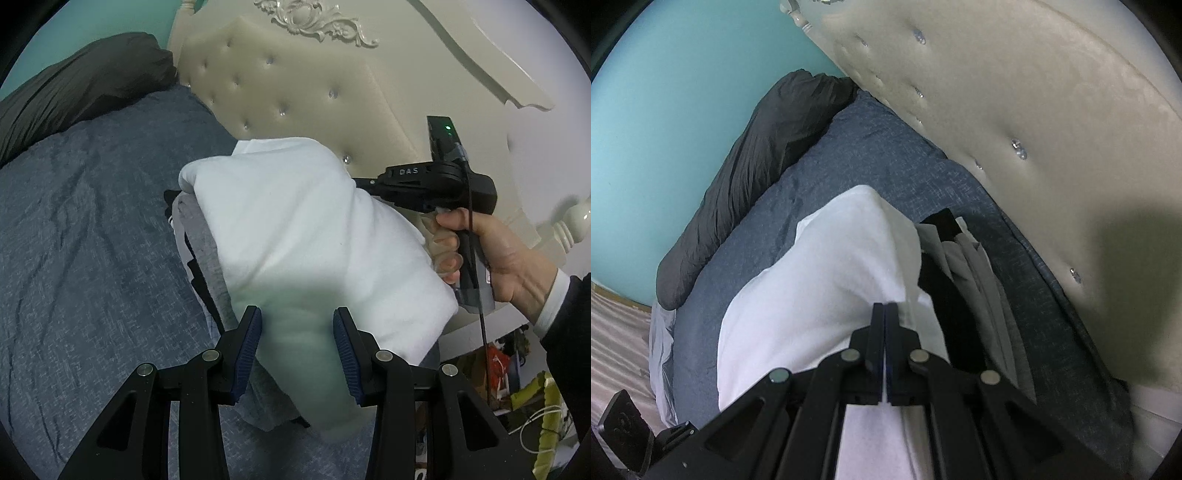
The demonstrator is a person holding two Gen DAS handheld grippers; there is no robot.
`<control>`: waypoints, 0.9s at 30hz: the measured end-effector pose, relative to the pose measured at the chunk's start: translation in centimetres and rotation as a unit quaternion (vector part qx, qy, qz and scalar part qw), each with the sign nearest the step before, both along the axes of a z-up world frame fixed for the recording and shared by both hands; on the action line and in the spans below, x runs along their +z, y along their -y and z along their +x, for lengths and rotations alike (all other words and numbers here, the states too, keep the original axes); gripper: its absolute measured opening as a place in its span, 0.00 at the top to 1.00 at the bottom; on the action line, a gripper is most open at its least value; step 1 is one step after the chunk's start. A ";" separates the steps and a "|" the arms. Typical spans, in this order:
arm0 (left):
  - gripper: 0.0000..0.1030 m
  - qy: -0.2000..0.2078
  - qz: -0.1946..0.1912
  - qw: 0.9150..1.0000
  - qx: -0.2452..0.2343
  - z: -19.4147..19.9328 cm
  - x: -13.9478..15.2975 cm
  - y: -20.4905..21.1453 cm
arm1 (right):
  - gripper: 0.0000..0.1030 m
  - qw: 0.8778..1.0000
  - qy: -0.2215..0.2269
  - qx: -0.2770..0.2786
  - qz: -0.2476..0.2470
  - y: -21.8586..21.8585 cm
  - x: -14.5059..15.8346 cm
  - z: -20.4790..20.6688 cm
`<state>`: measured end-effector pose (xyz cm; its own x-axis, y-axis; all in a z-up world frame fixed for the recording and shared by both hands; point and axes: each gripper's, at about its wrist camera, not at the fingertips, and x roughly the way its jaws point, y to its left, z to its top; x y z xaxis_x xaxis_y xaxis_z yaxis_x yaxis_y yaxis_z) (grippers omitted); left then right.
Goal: Fold clothes
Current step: 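Press and square the shirt on the stack with the left gripper while the right gripper holds it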
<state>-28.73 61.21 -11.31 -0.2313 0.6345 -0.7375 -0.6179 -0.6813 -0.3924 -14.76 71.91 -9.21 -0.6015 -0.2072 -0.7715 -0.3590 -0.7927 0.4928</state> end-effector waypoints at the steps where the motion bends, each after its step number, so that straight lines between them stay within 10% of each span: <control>1: 0.57 -0.001 0.000 1.000 0.001 0.0 0.0 0.0 | 1.00 1.000 -0.005 0.000 -0.001 -0.1 0.3 0.0; 15: 0.57 0.007 -0.006 1.000 0.011 0.1 0.1 1.3 | 1.00 0.996 -0.060 0.052 0.042 3.1 6.7 3.2; 27: 0.57 -0.003 -0.005 1.000 -0.006 1.4 1.3 1.6 | 1.00 0.995 -0.075 0.031 0.055 5.8 5.1 9.7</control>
